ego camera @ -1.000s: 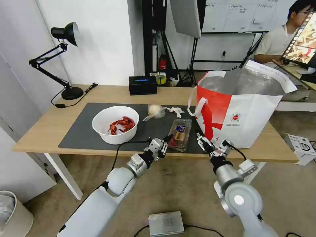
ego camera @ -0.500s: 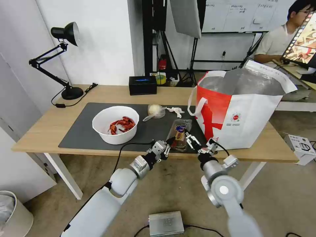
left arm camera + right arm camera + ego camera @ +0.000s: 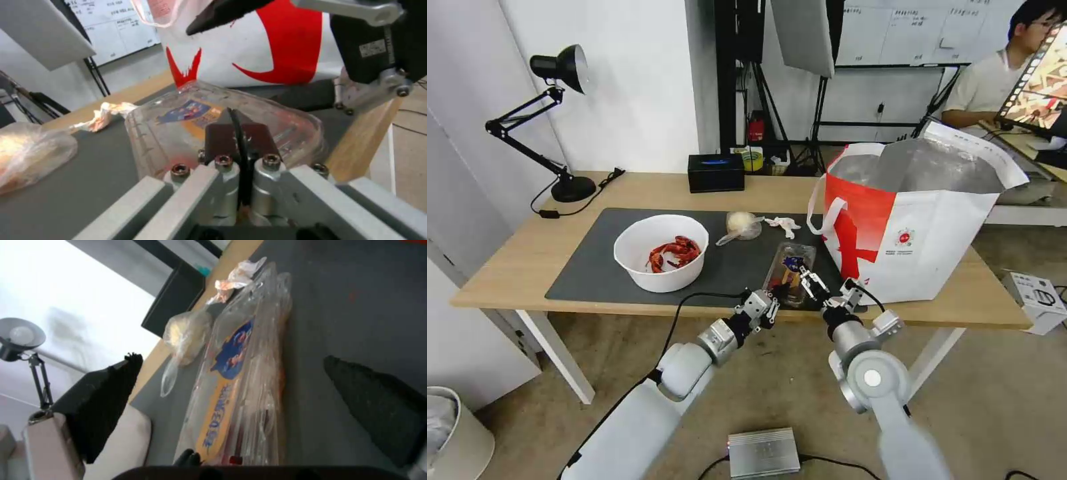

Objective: Pick up the trash from the table and place it into the takeout bag.

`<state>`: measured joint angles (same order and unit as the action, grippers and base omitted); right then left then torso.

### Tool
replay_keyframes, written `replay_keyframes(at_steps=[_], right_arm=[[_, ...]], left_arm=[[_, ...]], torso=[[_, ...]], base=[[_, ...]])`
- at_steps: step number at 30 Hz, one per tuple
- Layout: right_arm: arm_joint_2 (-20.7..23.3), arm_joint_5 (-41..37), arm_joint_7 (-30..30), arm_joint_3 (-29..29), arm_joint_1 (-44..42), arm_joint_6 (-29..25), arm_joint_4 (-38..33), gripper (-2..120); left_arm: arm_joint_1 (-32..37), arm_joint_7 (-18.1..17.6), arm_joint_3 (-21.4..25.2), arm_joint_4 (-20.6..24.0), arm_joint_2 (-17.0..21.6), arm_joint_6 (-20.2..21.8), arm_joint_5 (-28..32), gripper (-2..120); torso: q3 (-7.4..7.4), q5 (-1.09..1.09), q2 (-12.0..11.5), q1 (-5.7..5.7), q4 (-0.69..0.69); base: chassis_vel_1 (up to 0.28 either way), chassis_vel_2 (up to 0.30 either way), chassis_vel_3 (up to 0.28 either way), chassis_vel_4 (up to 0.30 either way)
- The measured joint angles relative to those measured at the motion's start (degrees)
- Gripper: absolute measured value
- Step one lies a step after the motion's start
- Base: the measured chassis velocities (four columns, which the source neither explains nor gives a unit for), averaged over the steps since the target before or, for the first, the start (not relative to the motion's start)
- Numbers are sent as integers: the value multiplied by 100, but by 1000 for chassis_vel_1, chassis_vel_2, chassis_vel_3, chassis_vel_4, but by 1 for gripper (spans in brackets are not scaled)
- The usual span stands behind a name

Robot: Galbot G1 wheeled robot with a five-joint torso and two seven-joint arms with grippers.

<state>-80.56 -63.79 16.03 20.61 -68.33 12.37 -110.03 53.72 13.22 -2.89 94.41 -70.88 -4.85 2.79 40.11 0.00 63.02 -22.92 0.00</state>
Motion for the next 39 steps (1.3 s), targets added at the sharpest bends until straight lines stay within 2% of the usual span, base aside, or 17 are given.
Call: replay_keyframes(at_steps=[21, 23, 24, 28, 30, 32, 33, 34, 37, 39], right_arm=[[-149, 167, 116, -117, 199, 19, 238, 98], [-177, 218, 116, -133, 204, 49, 268, 93], [-195, 243, 116, -143, 202, 76, 279, 86], [-219, 256, 116, -152, 197, 95, 299, 78], [-238, 264, 118, -163, 200, 103, 330, 68], [-244, 265, 119, -164, 203, 104, 339, 65], [-255, 265, 121, -166, 214, 105, 353, 56], [-259, 265, 122, -172, 215, 106, 358, 52], [-265, 265, 124, -187, 218, 106, 361, 48], [-265, 265, 138, -190, 229, 100, 375, 34]], left_arm=[[23, -1, 7, -43, -41, -19, -15, 0], [25, -2, 5, -48, -48, -19, -13, 0], [30, -5, 5, -49, -56, -19, -11, 0], [38, -7, 6, -49, -65, -19, -10, 0], [43, -8, 6, -48, -65, -18, -6, 0], [43, -8, 8, -47, -62, -19, -4, 0], [44, -8, 11, -45, -54, -18, 0, 0], [45, -8, 14, -43, -48, -19, 1, 0], [51, -7, 22, -42, -41, -19, 2, 0], [67, -7, 48, -36, -30, -20, 3, 0]], torso=[[-1, -1, 1, 1, 0], [-1, -1, 1, 1, -1], [0, 0, 1, 0, 0], [0, 0, 1, 1, 0], [0, 0, 0, 0, 0], [0, 0, 1, 0, 0], [0, 0, 1, 0, 0], [0, 1, 0, 0, 0], [0, 1, 0, 0, 0], [0, 1, 0, 0, 0]], base=[[0, 0, 0, 0], [0, 0, 0, 0], [0, 0, 0, 0], [0, 0, 0, 0], [0, 0, 0, 0], [0, 0, 0, 0], [0, 0, 0, 0], [0, 0, 0, 0], [0, 0, 0, 0], [0, 0, 0, 0]])
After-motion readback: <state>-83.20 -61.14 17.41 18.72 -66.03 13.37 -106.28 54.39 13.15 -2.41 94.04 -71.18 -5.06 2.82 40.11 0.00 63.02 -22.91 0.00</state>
